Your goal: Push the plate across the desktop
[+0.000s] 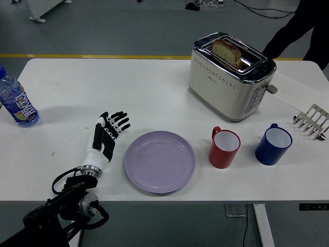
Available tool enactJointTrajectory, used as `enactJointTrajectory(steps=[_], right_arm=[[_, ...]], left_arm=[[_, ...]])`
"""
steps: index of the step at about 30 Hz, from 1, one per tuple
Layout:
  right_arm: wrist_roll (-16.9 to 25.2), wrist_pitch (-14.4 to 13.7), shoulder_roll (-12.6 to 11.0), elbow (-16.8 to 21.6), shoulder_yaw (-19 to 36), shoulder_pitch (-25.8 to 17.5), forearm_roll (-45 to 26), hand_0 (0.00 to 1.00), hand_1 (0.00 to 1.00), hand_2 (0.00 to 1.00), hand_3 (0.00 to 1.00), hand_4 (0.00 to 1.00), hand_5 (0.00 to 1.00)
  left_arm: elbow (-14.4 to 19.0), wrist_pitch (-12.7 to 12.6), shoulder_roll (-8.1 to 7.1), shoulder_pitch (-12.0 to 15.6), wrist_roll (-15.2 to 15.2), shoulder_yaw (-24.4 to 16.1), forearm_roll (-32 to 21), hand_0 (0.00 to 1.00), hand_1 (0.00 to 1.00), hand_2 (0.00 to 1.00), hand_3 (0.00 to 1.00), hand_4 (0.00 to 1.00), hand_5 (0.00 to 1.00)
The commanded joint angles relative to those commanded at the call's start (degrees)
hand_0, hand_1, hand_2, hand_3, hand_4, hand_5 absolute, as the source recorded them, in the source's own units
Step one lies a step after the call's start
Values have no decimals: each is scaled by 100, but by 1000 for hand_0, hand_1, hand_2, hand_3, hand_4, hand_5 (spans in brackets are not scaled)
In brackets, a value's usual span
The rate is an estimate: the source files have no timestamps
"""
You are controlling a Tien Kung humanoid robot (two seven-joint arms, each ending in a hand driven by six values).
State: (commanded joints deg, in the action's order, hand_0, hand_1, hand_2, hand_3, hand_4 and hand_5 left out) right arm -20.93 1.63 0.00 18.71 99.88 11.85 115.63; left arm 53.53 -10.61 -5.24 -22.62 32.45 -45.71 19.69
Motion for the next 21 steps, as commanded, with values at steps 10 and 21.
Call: enactJointTrajectory(steps=[10, 21], right_arm=[[45, -39, 0, -19, -9, 36, -63, 566, 529, 612, 577, 72, 571], [47, -54, 0, -20, -6, 13, -84, 565, 528, 610, 575, 73, 569]], left_arm=[[286, 218, -356, 410, -814, -1696, 904, 645, 655, 634, 568, 416, 998], [1004, 935, -849, 1171, -1768, -3108, 1437, 630, 652, 631, 569, 424, 998]])
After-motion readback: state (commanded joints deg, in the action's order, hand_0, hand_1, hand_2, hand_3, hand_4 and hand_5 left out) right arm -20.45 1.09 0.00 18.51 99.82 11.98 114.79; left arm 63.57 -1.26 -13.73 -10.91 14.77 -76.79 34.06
